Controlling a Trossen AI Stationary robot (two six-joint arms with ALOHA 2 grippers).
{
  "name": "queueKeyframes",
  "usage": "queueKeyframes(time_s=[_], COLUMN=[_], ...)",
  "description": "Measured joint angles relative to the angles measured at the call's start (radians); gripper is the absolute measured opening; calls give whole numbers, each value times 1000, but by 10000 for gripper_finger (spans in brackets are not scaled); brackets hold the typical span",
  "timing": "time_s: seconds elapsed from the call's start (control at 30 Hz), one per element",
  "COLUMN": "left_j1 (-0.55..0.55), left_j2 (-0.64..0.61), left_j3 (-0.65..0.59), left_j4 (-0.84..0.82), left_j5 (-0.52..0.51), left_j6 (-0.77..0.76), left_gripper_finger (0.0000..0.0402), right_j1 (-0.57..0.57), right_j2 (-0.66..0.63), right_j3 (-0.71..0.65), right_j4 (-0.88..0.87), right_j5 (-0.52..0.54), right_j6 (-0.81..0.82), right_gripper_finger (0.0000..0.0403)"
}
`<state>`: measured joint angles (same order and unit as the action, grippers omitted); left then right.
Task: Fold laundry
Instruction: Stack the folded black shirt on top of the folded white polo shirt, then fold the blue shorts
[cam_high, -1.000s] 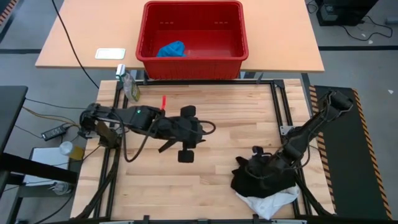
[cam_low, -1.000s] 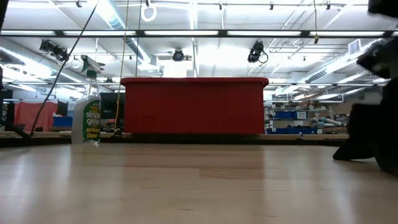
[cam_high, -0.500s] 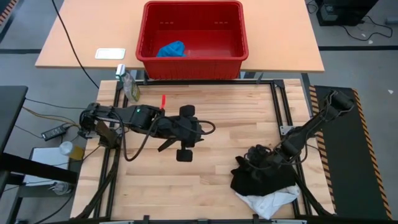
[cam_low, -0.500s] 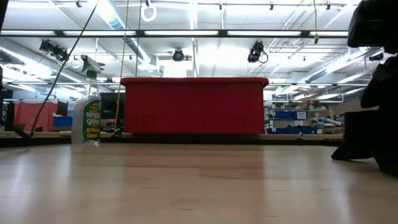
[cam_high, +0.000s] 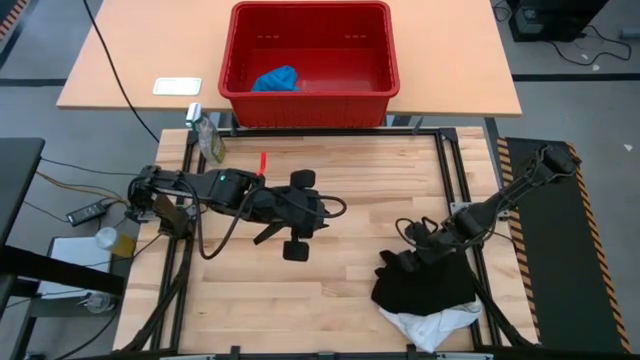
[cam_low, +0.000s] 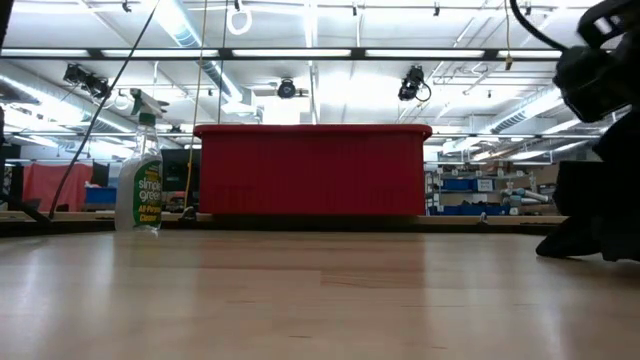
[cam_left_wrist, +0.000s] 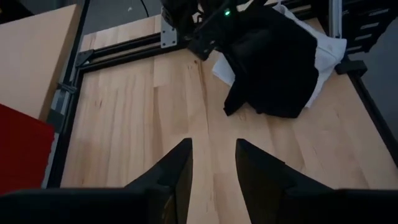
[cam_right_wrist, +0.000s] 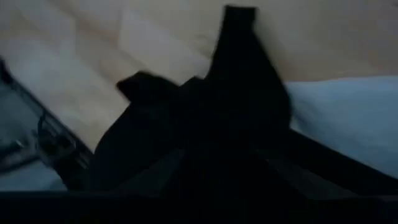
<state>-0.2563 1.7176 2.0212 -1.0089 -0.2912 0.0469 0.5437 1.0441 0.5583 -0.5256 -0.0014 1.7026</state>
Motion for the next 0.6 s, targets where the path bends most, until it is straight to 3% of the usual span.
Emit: queueKeyframes(time_s=[0.1,0.23,0.5,0.6], left_j1=[-2,-13,-25,-25], left_j2=[0,0,1,1], left_j3=[0,0,0,0], left_j4=[1,2,-28,-42], left_j5=[2,3,7,7], left_j6=[2,14,20,18], left_gripper_finger=[123,123,123,123], right_j1=[-18,-22,-100,-128], right_j2=[0,1,-59,-119], right_j3=[0,1,4,45], right_j4=[-12,-11,-315,-324], right_j5=[19,43,21,47], right_j6=[23,-133,-231,-294], right_gripper_finger=[172,185,249,267])
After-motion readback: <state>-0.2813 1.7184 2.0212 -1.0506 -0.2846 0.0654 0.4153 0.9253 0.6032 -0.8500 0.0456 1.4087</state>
